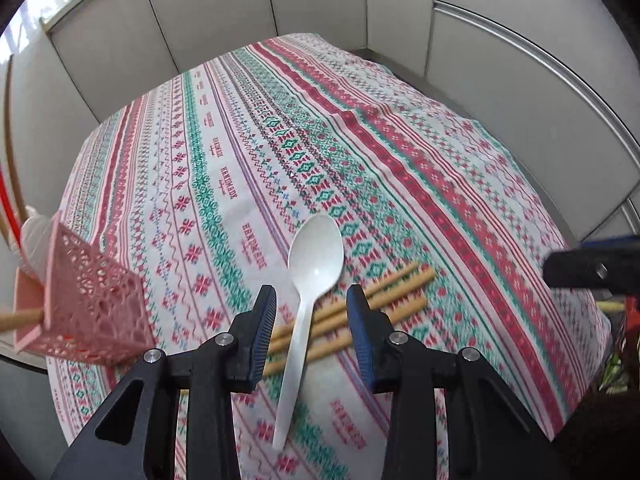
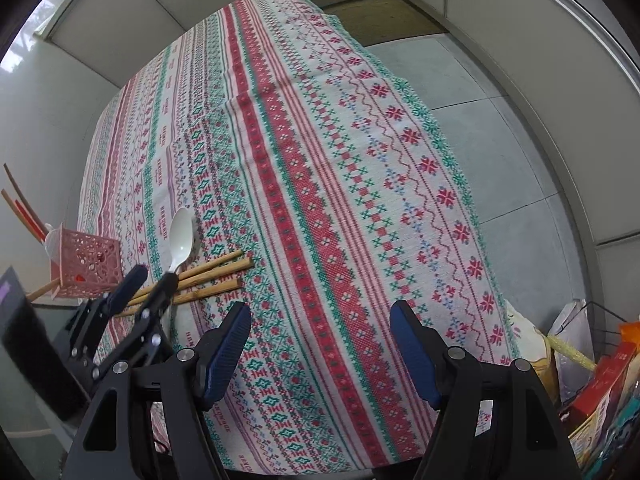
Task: Organize utensils
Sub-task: 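Grasp the white plastic spoon by its handle with the left tool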
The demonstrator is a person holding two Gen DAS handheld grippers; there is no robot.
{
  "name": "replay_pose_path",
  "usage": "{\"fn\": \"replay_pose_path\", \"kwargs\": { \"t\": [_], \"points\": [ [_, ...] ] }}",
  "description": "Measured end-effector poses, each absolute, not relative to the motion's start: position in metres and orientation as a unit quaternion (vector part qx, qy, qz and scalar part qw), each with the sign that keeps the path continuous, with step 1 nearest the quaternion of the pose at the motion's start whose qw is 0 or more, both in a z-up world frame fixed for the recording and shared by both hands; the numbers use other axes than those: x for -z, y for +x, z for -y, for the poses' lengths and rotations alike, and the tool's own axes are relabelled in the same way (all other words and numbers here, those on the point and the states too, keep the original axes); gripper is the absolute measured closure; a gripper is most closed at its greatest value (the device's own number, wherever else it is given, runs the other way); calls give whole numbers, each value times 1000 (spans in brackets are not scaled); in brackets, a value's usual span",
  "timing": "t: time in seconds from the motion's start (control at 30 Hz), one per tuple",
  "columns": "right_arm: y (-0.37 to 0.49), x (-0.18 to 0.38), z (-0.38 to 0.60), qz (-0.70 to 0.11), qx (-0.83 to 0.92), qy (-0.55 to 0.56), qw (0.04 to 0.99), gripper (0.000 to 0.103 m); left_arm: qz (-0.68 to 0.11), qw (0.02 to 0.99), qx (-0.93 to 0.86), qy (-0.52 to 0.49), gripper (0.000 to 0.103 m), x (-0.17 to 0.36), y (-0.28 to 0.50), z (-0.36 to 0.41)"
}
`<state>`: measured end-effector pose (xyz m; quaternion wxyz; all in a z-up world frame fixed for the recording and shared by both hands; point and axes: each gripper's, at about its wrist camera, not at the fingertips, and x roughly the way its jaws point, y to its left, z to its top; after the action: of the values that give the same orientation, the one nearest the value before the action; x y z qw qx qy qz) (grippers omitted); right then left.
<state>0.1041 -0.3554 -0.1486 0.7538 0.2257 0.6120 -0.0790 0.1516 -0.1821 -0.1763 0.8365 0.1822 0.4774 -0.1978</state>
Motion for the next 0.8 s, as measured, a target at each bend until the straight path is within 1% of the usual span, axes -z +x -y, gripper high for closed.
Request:
{"fn": "replay_pose_path", "kwargs": {
  "t": [0.23, 0.47, 0.53, 0.57, 0.6, 0.67, 0.8],
  "points": [
    [106, 151, 365, -613, 78, 233, 751, 30, -514, 820, 187, 169, 64, 195, 191, 192],
    [106, 149, 365, -613, 73, 231, 752, 30, -525, 812, 211, 145, 65, 197, 203, 200],
    [105, 150, 365, -613, 73, 231, 752, 30, -531, 809, 215, 133, 81, 199, 205, 198],
    [104, 150, 366, -614, 74, 232, 751, 30, -534, 807, 215, 129, 93, 200, 206, 197],
    [103, 150, 367, -614, 74, 232, 751, 30, -536, 808, 214, 120, 98, 199, 207, 195],
    [102, 151, 369, -614, 76, 234, 750, 30, -536, 808, 221, 102, 101, 195, 208, 191],
    [101, 151, 371, -613, 78, 238, 749, 30, -522, 816, 225, 104, 101, 185, 200, 190]
  ]
}}
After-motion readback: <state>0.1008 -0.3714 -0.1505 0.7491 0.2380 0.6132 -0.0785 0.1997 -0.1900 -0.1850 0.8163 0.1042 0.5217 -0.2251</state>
